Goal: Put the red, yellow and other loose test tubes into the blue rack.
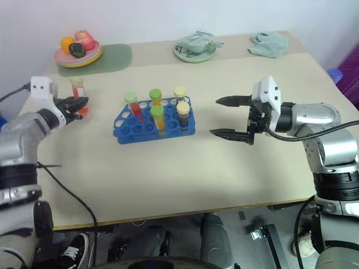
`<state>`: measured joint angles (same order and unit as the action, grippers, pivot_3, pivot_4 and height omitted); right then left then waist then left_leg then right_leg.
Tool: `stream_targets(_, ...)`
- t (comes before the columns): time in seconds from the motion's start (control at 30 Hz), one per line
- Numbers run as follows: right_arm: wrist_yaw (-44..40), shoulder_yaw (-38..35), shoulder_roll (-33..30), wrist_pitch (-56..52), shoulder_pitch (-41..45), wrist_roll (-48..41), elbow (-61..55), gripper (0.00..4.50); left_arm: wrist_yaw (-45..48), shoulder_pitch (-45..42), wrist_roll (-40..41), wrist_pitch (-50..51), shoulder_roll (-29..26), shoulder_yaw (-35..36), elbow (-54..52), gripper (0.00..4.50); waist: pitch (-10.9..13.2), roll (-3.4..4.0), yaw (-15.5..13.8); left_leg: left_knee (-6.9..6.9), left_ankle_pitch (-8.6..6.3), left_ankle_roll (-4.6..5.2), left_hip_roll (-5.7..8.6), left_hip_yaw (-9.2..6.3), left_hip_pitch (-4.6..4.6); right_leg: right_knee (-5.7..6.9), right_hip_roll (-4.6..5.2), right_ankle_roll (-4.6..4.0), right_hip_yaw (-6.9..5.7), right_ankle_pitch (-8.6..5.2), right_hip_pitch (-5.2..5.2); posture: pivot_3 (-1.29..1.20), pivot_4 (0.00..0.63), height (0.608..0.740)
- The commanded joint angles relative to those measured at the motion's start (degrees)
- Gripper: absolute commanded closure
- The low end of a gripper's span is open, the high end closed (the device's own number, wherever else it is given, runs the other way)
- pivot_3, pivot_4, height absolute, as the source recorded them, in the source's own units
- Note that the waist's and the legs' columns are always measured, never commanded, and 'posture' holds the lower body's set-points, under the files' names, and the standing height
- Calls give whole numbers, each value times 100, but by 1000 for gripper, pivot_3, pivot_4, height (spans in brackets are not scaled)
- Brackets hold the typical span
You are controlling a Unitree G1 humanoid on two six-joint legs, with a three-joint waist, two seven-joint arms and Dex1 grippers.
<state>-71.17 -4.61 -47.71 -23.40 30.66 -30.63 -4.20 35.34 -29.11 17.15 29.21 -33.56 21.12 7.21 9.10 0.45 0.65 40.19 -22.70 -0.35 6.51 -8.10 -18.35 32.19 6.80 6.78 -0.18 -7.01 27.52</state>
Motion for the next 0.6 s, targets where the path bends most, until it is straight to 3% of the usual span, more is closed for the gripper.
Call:
stream_targets(0.03, -66, -77, -28, 72, 151, -38, -15, 0, 201, 295, 284, -1198, 261, 84, -1032, 3691, -1, 0, -39, 0, 0, 0, 1, 1, 0, -1, 2, -1, 0, 1, -2, 0, 150, 740)
stream_targets(0.27, -77, -191, -69, -2, -22, -114, -154, 0, 401, 849, 188, -2602, 958, -562, -1587, 3691, -2, -3, -147, 5, -1, 2, 1, 8, 4, -7, 2, -2, 0, 8, -13, 0, 150, 740)
stream_targets(0.6, 14, -361, -205, -138, -135, -168, -335, 0, 121, 1107, -552, -3903, 1478, -1457, -756, 3691, -3, -3, -140, 3, -1, 3, -1, 11, 6, -8, -1, -3, 0, 9, -14, 0, 150, 740)
